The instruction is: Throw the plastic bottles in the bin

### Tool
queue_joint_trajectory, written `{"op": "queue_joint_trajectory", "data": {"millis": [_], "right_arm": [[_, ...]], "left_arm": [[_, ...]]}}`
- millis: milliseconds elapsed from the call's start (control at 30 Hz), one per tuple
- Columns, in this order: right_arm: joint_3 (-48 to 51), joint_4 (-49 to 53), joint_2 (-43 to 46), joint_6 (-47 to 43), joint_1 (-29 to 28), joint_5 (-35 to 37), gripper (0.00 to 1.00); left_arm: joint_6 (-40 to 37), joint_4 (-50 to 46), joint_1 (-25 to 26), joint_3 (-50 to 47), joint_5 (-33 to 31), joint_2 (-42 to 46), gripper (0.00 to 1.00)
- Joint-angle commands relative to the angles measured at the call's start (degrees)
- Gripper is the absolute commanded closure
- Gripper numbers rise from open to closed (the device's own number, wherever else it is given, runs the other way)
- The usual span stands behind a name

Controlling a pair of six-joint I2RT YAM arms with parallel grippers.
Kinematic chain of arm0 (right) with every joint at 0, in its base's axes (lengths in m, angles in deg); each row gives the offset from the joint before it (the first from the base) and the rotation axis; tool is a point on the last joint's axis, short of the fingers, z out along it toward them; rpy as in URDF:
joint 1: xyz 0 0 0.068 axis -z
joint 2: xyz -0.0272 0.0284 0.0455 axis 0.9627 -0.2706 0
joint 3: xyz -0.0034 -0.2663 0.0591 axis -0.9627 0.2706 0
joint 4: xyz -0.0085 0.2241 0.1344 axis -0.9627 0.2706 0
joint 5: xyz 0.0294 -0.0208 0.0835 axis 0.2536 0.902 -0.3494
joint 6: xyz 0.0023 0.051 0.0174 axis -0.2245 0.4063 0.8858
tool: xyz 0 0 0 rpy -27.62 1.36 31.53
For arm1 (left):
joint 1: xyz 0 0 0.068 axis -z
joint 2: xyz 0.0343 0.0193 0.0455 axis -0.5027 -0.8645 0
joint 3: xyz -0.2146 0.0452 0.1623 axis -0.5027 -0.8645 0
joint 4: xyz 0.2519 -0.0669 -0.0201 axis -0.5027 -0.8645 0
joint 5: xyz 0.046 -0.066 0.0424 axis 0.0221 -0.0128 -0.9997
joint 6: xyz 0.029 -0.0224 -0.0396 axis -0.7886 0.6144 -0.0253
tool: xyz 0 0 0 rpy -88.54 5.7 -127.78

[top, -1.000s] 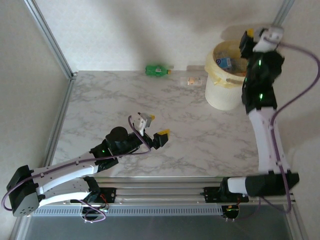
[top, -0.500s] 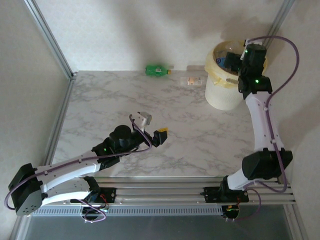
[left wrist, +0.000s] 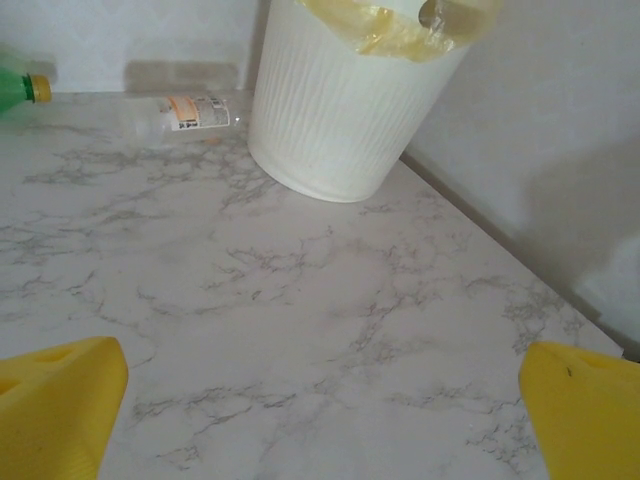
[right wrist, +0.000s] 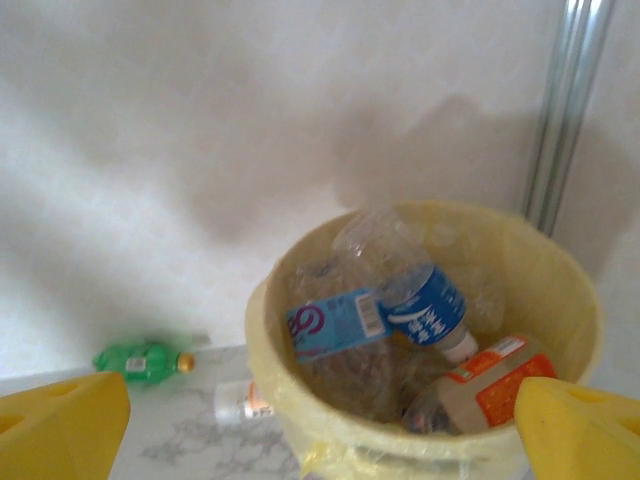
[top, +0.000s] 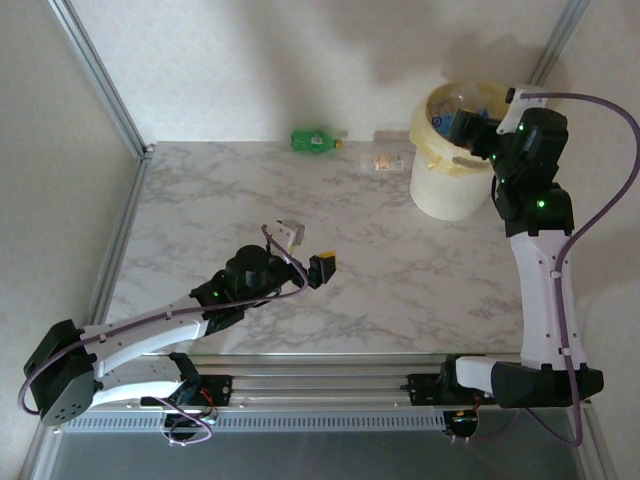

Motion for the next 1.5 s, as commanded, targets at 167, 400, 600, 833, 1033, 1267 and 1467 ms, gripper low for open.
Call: {"op": "queue_joint_trajectory", "data": {"millis": [167,400,600,833,1033,1267,1467], "right_arm": [[3.24,1.56,4.08,1.86,0.07,-5.22,0.01],[5.49,3.47,6.79,3.49,0.02,-9.18,0.01],[8.59,5.20,10.32,4.20,-0.12,-11.69,0.01],[13.41,6.36,14.48,7.04,-1.00,-16.06,0.01],[15.78,9.38,16.91,6.17,-1.81,-15.90,0.01],[20.11,9.31,19.01,7.39,-2.38,-17.40,0.01],[27.03,6.54,18.53,12.11,-4.18,-20.55,0.01]], "left_arm": [[3.10,1.26,-2.52,1.33,0.30,0.35,0.00],[6.17,3.29,-9.13,5.38,7.85,-5.03,0.00],[6.85,-1.74,-13.31,18.86,16.64,-18.76,0.00],[6.57,-11.03,-17.13,40.56,20.44,-39.94,0.00],[5.50,-16.68,-19.51,59.95,21.48,-56.60,0.02],[7.70,-13.99,-21.16,76.58,25.50,-72.08,0.02],[12.15,-9.64,-22.33,86.91,26.39,-82.24,0.00]]}}
